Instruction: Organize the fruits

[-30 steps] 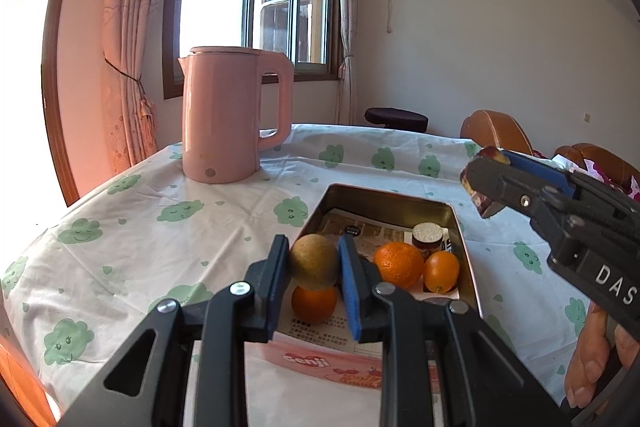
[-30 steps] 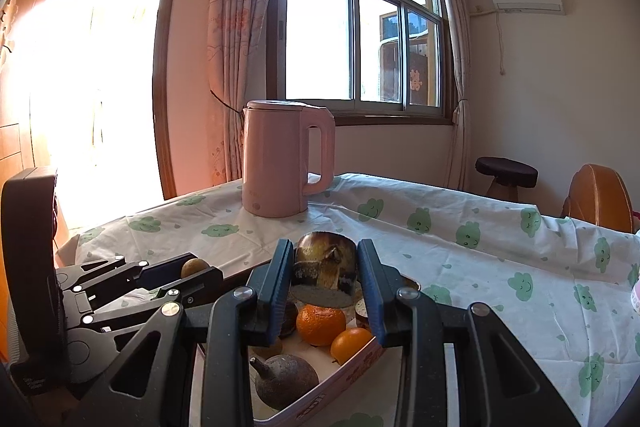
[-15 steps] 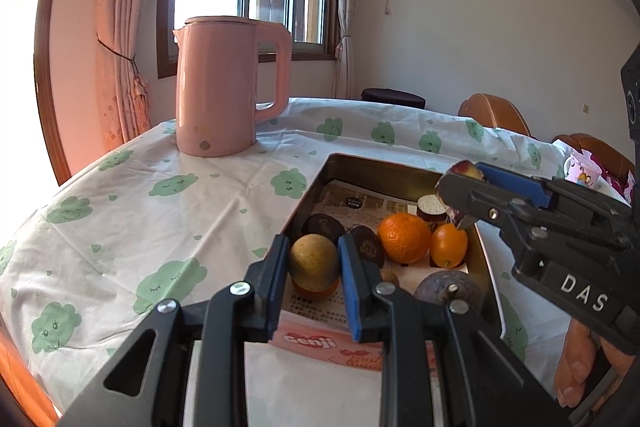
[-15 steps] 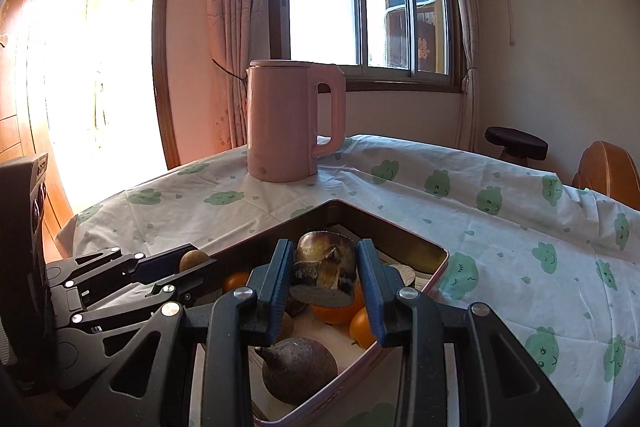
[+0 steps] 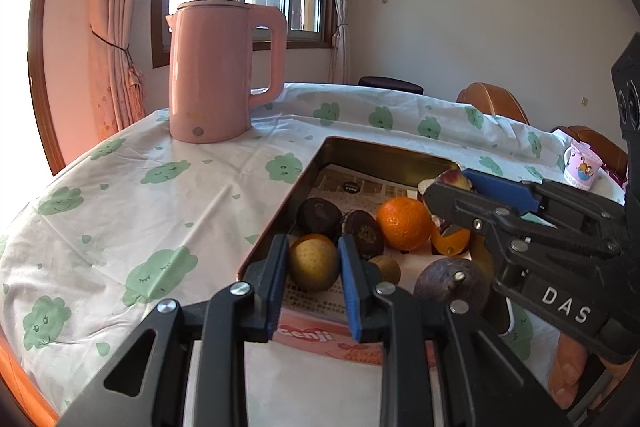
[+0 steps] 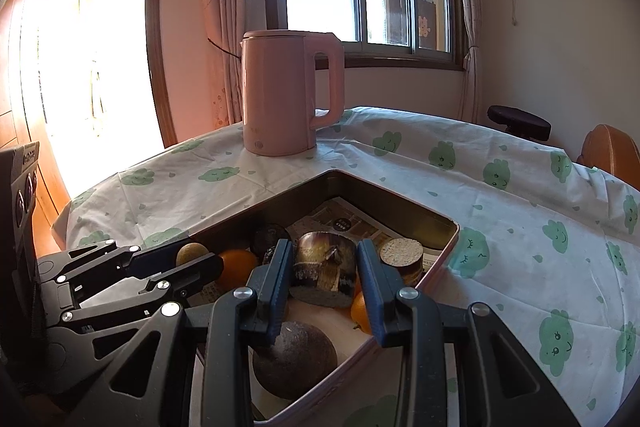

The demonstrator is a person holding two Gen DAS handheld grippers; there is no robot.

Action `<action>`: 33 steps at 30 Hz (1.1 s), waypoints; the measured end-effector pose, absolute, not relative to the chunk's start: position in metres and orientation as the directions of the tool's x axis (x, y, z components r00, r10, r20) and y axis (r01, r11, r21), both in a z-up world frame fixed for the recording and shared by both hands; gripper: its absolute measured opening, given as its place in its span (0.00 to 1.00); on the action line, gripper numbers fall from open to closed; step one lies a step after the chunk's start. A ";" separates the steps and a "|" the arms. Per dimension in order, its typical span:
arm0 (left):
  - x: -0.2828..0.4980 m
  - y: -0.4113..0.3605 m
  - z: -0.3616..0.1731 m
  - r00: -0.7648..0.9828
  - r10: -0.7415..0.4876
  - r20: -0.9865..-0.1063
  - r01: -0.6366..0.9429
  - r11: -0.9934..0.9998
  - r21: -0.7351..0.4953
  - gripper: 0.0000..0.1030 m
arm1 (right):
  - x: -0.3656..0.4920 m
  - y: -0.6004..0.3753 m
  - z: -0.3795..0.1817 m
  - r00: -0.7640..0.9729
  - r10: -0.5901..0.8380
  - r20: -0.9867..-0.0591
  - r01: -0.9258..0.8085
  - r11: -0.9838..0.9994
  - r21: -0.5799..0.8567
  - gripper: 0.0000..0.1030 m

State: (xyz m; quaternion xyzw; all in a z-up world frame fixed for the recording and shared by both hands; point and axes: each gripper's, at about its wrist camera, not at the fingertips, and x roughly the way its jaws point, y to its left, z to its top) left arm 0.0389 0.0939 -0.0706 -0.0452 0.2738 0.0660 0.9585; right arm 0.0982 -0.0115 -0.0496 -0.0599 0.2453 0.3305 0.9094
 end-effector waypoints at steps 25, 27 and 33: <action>0.017 0.089 -0.044 0.901 0.144 -0.410 -0.181 0.982 -0.052 0.89 | 0.079 -0.062 -0.024 0.790 0.502 -0.350 -0.512 0.856 0.072 0.70; 0.015 0.088 -0.041 0.904 0.150 -0.401 -0.185 0.982 -0.049 0.91 | 0.077 -0.063 -0.023 0.793 0.500 -0.348 -0.510 0.857 0.069 0.71; 0.013 0.087 -0.038 0.907 0.156 -0.391 -0.189 0.981 -0.046 0.93 | 0.072 -0.069 -0.020 0.797 0.496 -0.346 -0.505 0.860 0.069 0.71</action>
